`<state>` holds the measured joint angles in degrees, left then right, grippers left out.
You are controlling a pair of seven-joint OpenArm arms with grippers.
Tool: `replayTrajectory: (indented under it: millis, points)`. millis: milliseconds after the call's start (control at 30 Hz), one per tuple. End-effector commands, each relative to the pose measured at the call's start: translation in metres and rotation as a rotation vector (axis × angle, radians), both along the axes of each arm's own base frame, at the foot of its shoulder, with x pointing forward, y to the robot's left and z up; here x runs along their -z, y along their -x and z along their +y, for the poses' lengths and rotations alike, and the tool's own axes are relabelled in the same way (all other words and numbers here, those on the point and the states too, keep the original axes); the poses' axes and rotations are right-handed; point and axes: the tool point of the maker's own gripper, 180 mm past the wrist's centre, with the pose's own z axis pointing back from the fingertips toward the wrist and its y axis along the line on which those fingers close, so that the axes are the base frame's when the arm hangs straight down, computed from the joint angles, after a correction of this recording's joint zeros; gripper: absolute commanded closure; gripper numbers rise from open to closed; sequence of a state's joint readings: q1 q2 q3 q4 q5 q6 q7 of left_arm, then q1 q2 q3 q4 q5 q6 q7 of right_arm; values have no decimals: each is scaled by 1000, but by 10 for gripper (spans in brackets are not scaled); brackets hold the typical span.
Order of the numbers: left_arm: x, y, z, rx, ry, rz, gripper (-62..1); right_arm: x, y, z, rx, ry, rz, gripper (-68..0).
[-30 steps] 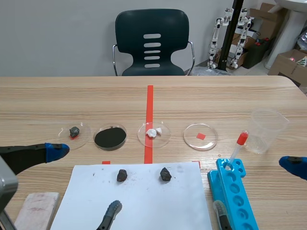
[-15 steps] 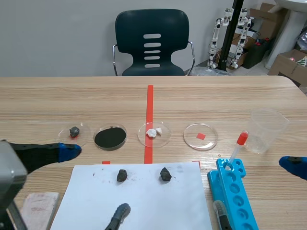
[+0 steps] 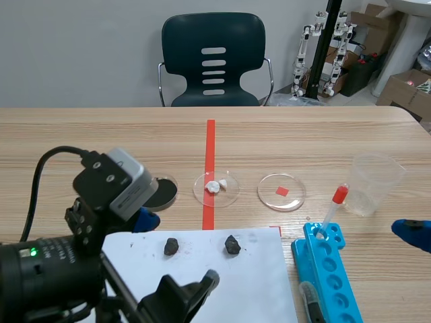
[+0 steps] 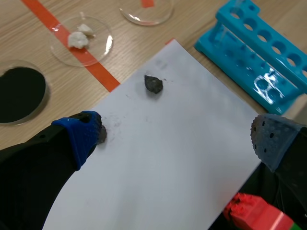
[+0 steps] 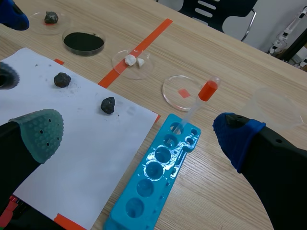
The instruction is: Pick up the right mineral with the left hand
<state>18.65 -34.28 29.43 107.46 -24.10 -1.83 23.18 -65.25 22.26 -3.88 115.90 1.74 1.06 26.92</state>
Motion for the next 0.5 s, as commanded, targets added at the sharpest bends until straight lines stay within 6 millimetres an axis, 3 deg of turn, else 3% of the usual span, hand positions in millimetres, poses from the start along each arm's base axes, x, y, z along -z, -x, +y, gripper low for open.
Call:
replayTrajectory:
  millis: [0,233,333,467]
  points:
    - [-7,-8,-6,-23,8,-14,-623,-12,-6,3,-6,-15,-43,-679]
    - [0,-43,-5,-240,-76,63,-623,-12,-6,3,-6,-15,-43,-679]
    - [13,-54,-3,-318,-118,136,-623,-12,-6,3,-6,-15,-43,-679]
    - [32,-60,-15,-309,-183,202,-623,-12,-6,3,-6,-16,-43,-679]
